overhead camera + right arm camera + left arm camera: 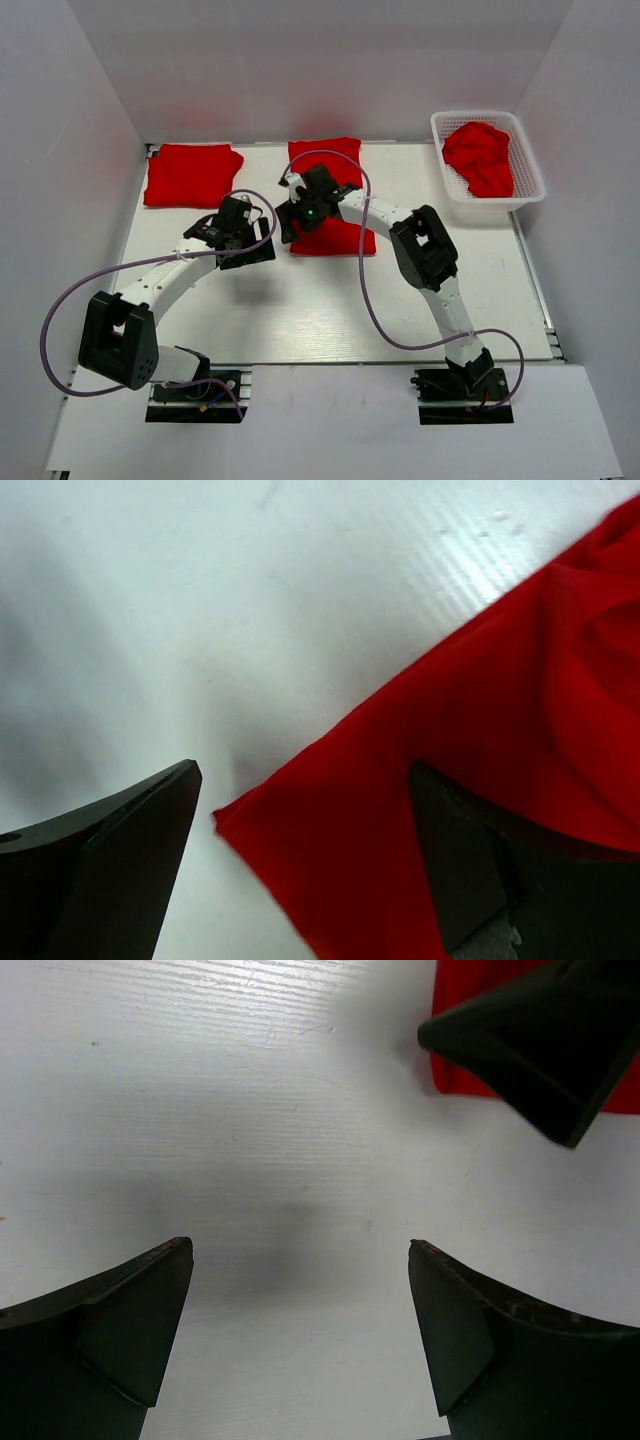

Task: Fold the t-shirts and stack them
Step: Fold the folded rectangular tshirt in 1/3 of the way

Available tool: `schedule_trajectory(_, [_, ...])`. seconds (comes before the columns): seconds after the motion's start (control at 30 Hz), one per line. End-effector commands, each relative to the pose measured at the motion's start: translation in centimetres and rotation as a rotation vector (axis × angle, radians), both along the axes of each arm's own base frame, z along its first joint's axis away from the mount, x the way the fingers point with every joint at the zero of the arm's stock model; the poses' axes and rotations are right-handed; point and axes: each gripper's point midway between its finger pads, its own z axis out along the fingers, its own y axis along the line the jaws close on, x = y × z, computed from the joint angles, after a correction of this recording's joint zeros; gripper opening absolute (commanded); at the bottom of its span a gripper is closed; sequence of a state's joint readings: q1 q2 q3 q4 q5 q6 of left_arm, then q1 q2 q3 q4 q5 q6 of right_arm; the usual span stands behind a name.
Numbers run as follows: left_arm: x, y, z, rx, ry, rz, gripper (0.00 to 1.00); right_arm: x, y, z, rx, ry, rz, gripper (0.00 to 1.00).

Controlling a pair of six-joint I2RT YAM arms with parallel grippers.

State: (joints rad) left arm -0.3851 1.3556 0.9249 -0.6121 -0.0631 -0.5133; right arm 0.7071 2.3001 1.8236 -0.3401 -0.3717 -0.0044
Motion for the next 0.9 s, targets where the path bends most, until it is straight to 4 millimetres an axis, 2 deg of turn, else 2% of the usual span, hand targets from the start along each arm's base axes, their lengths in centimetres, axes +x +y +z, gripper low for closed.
schedule_trajectory(0.0, [0.6,0.2,2.2,-0.002,-0.056,-0.001,0.99,4.5,0.7,2.9,0.047,-0.107,-0.136,0.9])
schedule_trajectory(0.13, [0.8,0.2,2.3,0.004,-0.057,-0.01,0.99,8.9,0.0,2.9,0.055,-0.166,-0.304,0.9])
schedule_trajectory(0.2, [0.7,0.0,2.3,-0.004,-0.054,-0.016,0.99,10.4,0.4,3.9,0.083,-0.195,-0.321,0.9])
schedule_trajectory(0.27, [0.8,-0.2,2.4,-0.014,-0.06,-0.021,0.99,11.6,0.6,5.2,0.118,-0.229,-0.331,0.9])
schedule_trajectory(0.4, [1.0,-0.3,2.5,-0.014,-0.06,-0.021,0.99,13.5,0.5,6.4,0.156,-0.289,-0.368,0.9])
schedule_trajectory(0.5, [1.2,-0.4,2.6,-0.013,-0.07,-0.029,0.99,14.5,-0.5,6.8,0.134,-0.31,-0.41,0.9])
schedule_trajectory(0.57, [1.7,-0.5,2.7,-0.011,-0.082,-0.036,0.99,15.1,-1.5,8.6,0.122,-0.35,-0.413,0.9])
schedule_trajectory(0.63, [2.4,-0.8,2.7,-0.013,-0.103,-0.045,0.99,14.4,-2.7,10.7,0.092,-0.38,-0.429,0.9])
schedule_trajectory(0.7, [3.2,-1.2,2.2,-0.02,-0.101,-0.05,0.99,14.0,-4.6,10.7,0.028,-0.4,-0.481,0.9])
schedule_trajectory(0.73, [3.8,-1.7,2.6,-0.03,-0.118,-0.064,0.99,13.6,-5.7,15.0,0.07,-0.442,-0.536,0.9])
schedule_trajectory(0.77, [4.2,-1.8,2.6,-0.03,-0.118,-0.064,0.99,12.2,-7.2,11.6,0.004,-0.387,-0.552,0.9])
schedule_trajectory(0.8, [4.5,-1.9,2.2,-0.029,-0.117,-0.064,0.99,11.8,-8.6,13.6,0.025,-0.401,-0.605,0.9])
schedule_trajectory(0.83, [4.8,-2.1,1.5,-0.022,-0.097,-0.064,0.99,11.6,-9.0,14.5,0.061,-0.407,-0.635,0.9])
schedule_trajectory(0.87, [5.5,-2.3,1.5,-0.027,-0.109,-0.064,0.99,9.3,-11.1,11.6,0.003,-0.36,-0.647,0.9])
